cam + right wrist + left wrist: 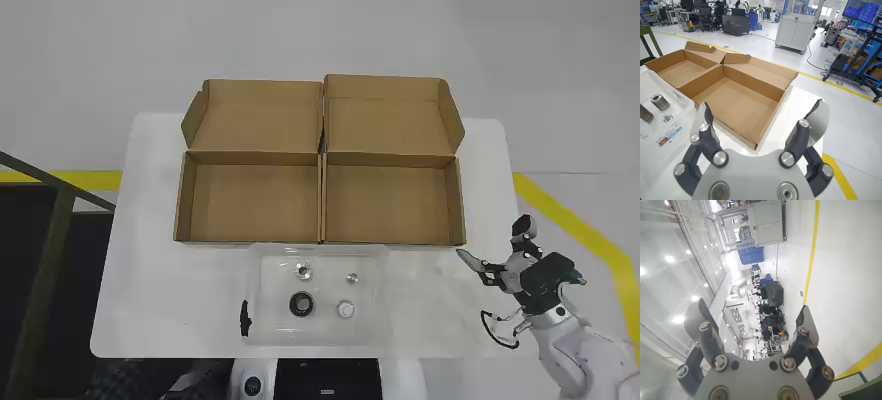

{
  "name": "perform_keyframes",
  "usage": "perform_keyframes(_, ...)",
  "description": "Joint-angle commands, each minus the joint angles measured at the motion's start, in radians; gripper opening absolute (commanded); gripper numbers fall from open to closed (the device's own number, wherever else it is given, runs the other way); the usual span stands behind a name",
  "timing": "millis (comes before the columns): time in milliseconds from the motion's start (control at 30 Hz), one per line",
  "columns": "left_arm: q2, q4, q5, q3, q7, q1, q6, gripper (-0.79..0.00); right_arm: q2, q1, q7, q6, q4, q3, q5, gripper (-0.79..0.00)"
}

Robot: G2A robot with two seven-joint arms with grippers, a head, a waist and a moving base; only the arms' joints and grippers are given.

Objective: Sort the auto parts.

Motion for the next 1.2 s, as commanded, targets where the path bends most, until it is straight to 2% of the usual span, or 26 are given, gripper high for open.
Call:
perform_keyframes(0, 0.000, 0.000, 0.000, 0.000, 0.000, 0.000, 0.000, 0.000, 0.000, 0.000, 0.000, 0.000, 0.000, 0.000, 0.000, 0.000)
perform_keyframes(467, 0.000, 0.000, 0.000, 0.000, 0.000, 0.000, 0.000, 0.000, 0.000, 0.001, 0.004, -0.002, -0.002, -0.003, -0.002, 0.000)
perform_keyframes(1167, 0.000, 0.000, 0.000, 0.000, 0.000, 0.000, 0.000, 0.000, 0.035, 0.111, 0.235, -0.376, -0.172, -0.187, -0.073, 0.000)
